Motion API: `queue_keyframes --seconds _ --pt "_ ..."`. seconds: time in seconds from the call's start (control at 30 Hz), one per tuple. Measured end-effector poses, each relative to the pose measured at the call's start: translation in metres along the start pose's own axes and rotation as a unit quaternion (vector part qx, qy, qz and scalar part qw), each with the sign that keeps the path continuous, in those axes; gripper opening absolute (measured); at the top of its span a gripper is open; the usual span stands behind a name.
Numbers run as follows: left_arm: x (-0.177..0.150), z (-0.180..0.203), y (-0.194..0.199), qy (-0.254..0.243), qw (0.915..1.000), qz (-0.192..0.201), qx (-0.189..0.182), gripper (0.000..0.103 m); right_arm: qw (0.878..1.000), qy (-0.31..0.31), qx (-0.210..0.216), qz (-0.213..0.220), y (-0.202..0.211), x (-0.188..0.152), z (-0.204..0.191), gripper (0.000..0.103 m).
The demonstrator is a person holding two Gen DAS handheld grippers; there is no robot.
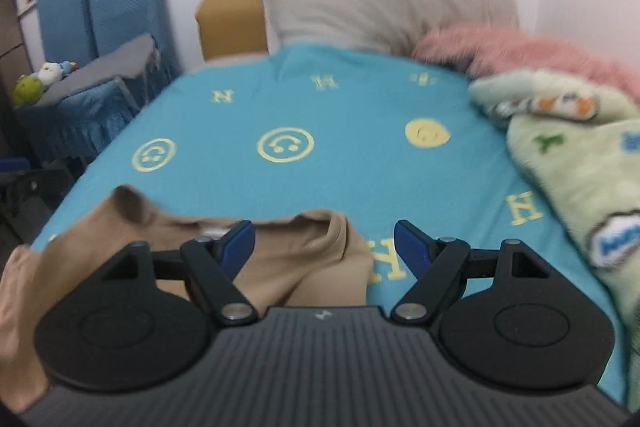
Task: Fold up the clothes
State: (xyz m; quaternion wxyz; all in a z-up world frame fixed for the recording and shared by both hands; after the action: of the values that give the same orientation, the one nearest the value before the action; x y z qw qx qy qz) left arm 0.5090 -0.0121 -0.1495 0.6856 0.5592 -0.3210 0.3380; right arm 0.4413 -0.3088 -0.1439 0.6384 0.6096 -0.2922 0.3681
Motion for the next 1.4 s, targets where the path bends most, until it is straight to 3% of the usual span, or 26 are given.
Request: queue_keyframes --seconds 0.37,0.57,0.67,0.87,1.1,1.23,1.4 --pt "-0.069 -0.043 0.191 0.069 0.9975 0.015 0.001 0.101 0.995 -0.065 -0.007 0.075 0.199 -0.032 -0.032 0.078" --pt "-0.085 -0.061 0.240 0.107 0.9942 -0.005 -0.003 0.101 0.992 -0.085 0.000 0.092 0.266 -0.059 -0.050 0.078" --pt "-0.089 -0.064 0.240 0.134 0.9908 -0.019 -0.009 0.099 0.991 -0.099 0.003 0.092 0.275 -0.078 -0.049 0.078" --pt "-0.110 -0.081 0.218 0.213 0.9757 -0.052 -0.002 0.096 0.988 -0.129 0.012 0.082 0.270 -0.103 -0.043 0.078" --pt "-0.122 -0.096 0.187 0.230 0.9712 -0.062 0.013 0.094 0.987 -0.148 0.010 0.068 0.242 -0.115 -0.039 0.078" --pt "-0.125 -0.099 0.175 0.248 0.9663 -0.068 0.005 0.093 0.985 -0.158 0.004 0.067 0.232 -0.119 -0.030 0.078" --pt "-0.130 -0.095 0.163 0.247 0.9660 -0.076 0.005 0.091 0.984 -0.169 0.001 0.064 0.225 -0.122 -0.023 0.078"
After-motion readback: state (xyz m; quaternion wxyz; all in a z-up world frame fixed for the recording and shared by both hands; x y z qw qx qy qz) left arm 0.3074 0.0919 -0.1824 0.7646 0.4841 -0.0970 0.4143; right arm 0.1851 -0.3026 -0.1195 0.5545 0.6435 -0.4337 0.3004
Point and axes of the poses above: each gripper's, at about its wrist camera, not at the fingertips, and y roughly against the way its jaws point, z to its right, x to its top, the point moved 9 cm from there along -y, roughly the way its jaws point, and after that the axes turned 10 degrees about y, right-handed, at the moved point
